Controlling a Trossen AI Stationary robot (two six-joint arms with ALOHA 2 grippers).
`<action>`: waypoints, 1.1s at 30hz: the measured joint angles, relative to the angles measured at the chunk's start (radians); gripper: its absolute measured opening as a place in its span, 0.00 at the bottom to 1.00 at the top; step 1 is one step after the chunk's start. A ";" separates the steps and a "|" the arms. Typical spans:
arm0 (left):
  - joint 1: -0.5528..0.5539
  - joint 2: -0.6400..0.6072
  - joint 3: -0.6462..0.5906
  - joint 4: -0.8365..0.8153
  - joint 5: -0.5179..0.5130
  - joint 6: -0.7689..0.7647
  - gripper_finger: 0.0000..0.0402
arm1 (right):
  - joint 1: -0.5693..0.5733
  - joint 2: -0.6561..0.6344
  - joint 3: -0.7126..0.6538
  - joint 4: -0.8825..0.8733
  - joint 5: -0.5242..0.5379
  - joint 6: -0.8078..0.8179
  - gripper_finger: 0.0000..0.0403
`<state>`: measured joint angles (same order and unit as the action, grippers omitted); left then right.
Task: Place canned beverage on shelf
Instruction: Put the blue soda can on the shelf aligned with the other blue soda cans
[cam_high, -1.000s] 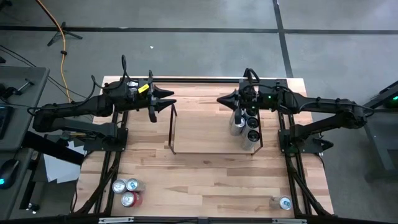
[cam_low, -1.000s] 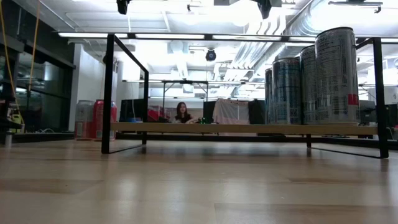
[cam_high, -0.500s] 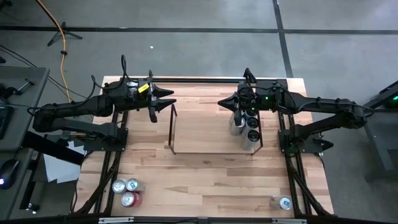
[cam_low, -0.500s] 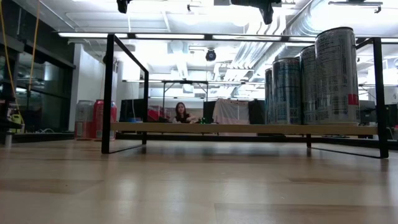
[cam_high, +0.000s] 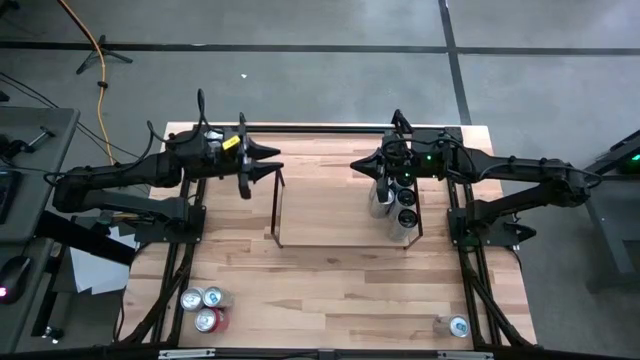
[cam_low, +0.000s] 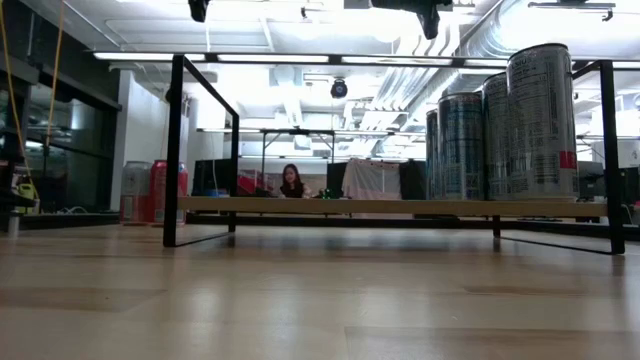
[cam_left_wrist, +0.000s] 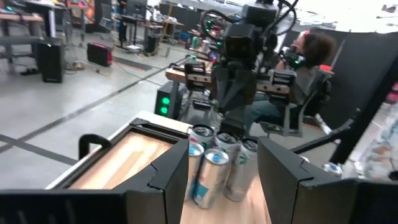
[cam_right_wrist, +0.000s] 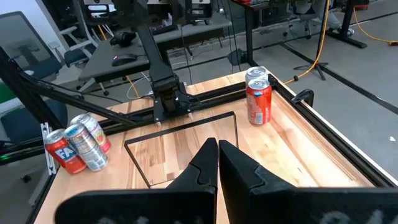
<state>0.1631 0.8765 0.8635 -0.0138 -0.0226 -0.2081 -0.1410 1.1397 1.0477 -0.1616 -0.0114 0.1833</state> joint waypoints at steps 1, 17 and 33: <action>0.000 0.000 0.000 -0.004 0.011 0.000 0.37 | 0.000 0.000 0.000 0.000 0.000 0.000 0.00; -0.009 -0.077 0.000 -0.041 0.168 -0.154 0.37 | 0.000 0.000 0.000 -0.057 0.001 0.071 0.00; -0.453 0.114 0.199 0.200 -0.073 -0.252 0.43 | 0.000 0.000 0.000 -0.171 0.001 0.071 0.00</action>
<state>-0.2902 0.9902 1.0625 0.1858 -0.0958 -0.4605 -0.1413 1.1397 1.0477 -0.3325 -0.0109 0.2539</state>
